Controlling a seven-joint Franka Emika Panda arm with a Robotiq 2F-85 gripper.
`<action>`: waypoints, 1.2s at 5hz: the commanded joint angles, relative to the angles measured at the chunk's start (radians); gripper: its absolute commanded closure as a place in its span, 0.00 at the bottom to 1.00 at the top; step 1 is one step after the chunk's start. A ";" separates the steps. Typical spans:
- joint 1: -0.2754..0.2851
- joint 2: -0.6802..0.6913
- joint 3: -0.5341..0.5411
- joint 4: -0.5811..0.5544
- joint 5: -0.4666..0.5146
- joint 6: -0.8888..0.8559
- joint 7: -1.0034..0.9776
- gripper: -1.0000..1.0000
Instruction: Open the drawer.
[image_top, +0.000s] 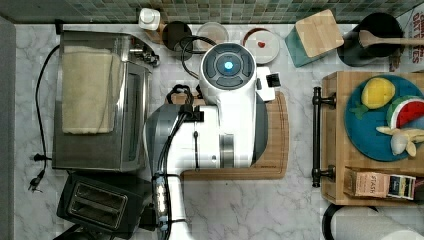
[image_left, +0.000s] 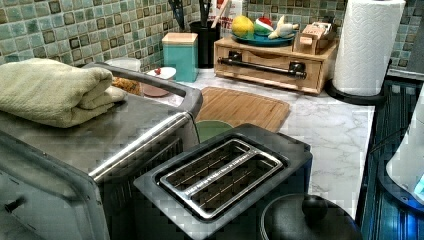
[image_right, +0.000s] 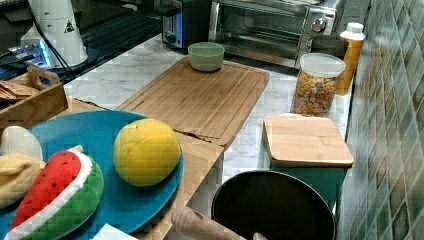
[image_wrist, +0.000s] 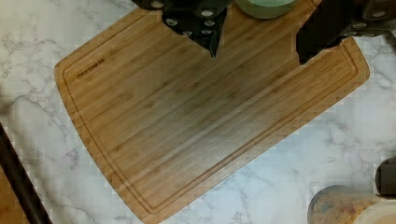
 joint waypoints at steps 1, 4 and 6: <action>0.001 0.000 0.000 -0.009 0.000 0.000 0.000 0.00; -0.030 -0.099 -0.035 -0.227 -0.147 0.249 -0.296 0.00; -0.057 -0.064 -0.136 -0.232 -0.113 0.330 -0.603 0.00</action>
